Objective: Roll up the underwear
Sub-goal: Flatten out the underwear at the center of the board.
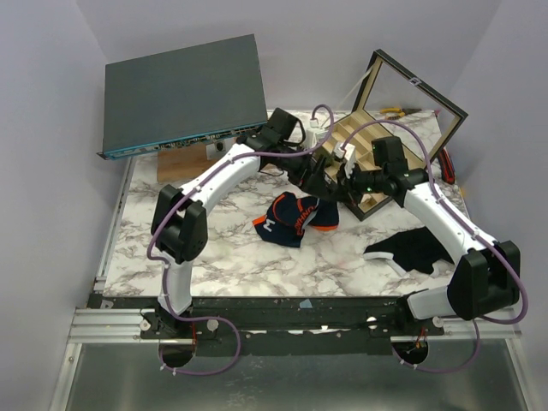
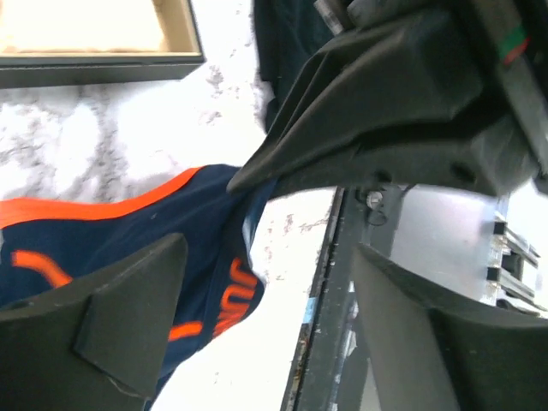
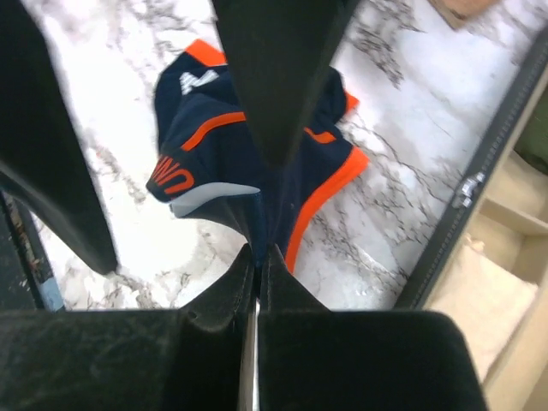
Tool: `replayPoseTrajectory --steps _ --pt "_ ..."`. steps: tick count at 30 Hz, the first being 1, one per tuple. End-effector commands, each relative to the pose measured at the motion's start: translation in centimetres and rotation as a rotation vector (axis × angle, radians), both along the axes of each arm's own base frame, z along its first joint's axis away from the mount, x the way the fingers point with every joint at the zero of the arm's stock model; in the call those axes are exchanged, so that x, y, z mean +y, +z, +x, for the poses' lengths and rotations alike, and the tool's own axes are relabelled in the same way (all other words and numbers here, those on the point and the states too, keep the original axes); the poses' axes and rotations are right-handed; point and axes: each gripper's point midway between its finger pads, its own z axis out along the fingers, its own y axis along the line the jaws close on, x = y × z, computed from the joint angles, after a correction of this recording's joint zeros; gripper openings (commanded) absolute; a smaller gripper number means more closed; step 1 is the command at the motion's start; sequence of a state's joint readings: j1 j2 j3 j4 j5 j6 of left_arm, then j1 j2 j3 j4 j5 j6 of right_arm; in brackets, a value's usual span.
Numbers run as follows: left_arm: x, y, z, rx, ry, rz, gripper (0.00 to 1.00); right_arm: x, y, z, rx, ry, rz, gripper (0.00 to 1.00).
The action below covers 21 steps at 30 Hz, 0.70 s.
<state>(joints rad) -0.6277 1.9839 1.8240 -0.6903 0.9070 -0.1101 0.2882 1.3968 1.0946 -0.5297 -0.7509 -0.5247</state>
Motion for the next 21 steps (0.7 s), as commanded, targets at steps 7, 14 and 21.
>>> replayPoseTrajectory --steps 7,14,21 --pt "7.5 0.7 2.3 -0.327 0.171 0.094 0.99 -4.2 -2.6 6.0 0.128 -0.449 -0.059 0.01" --pt "8.3 -4.9 -2.2 -0.486 0.031 0.223 0.96 -5.1 -4.9 8.4 0.230 -0.532 -0.072 0.01" --pt "5.4 -10.5 -6.9 -0.675 -0.210 0.378 0.88 -5.4 -5.9 8.8 0.263 -0.529 -0.080 0.01"
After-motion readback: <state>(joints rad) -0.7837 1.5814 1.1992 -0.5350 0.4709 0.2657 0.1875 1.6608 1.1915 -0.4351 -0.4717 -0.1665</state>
